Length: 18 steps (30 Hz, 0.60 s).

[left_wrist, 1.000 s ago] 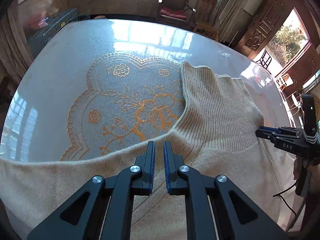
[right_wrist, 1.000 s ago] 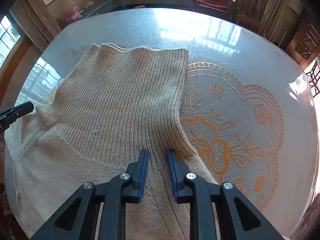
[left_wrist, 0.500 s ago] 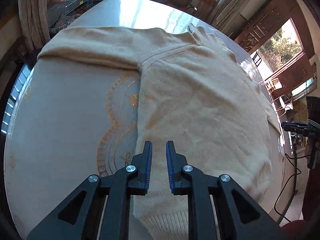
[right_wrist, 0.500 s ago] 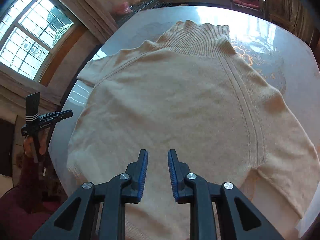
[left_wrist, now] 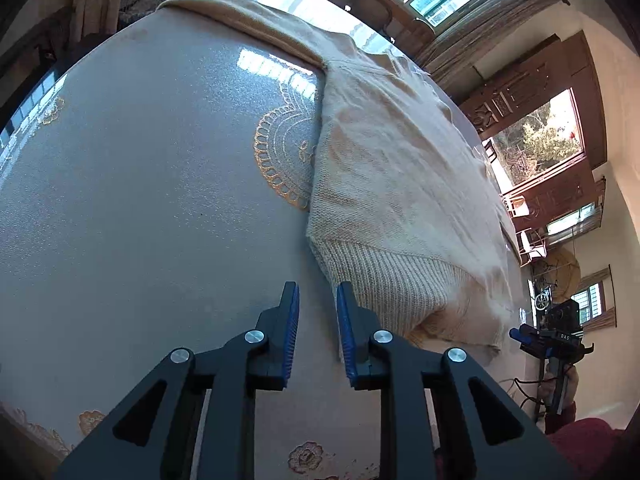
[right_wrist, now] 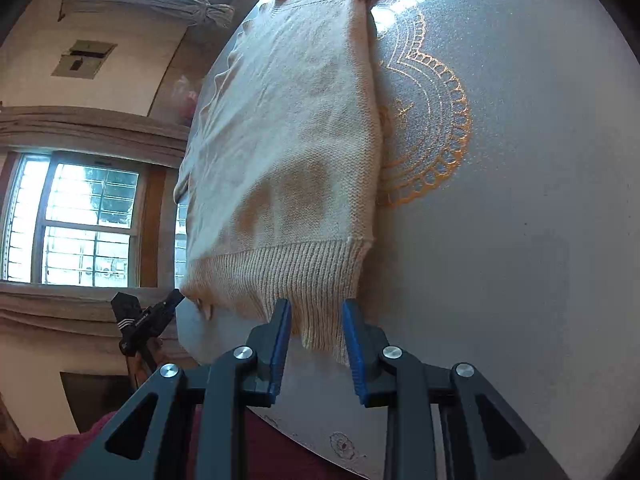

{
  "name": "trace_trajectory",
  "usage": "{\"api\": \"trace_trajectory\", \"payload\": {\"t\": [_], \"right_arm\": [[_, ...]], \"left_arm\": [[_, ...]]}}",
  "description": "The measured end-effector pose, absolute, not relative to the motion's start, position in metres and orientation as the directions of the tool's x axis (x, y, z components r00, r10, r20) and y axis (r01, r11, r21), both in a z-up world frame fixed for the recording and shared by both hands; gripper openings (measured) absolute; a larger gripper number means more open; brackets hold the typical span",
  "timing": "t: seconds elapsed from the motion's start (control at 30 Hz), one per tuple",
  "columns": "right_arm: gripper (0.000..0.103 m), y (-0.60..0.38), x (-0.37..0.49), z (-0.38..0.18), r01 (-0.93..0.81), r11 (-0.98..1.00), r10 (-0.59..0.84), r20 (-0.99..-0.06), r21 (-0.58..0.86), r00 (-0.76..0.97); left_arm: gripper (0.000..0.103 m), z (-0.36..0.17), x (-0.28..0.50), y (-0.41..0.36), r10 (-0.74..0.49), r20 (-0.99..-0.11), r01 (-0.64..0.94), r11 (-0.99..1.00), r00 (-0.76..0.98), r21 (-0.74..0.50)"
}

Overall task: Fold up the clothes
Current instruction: 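Grasp the ribbed hem with both grippers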

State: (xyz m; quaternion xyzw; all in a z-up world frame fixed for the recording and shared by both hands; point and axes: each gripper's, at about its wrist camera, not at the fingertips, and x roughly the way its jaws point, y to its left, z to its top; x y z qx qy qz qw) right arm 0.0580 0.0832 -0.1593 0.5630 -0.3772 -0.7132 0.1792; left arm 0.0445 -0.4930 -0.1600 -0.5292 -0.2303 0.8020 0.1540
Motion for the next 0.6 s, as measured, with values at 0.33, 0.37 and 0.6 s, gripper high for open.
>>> {"api": "trace_trajectory", "payload": {"t": [0.33,0.37,0.6], "right_arm": [[0.028,0.053,0.043,-0.166,-0.149,-0.695,-0.638,-0.699,0.704,-0.323],[0.028,0.05,0.041,-0.165,-0.147,-0.703,-0.632,-0.706,0.695,-0.319],[0.024,0.025,0.028,-0.169,-0.132,-0.723,-0.629,-0.725,0.678,-0.28]], "left_arm": [[0.024,-0.161,0.048,-0.489,0.555,-0.749,-0.071,-0.818,-0.361,-0.571],[0.024,-0.161,0.049,-0.487,0.562,-0.747,-0.081,-0.815,-0.355,-0.574],[0.025,-0.171,0.047,-0.472,0.629,-0.719,-0.113,-0.77,-0.295,-0.628]]}}
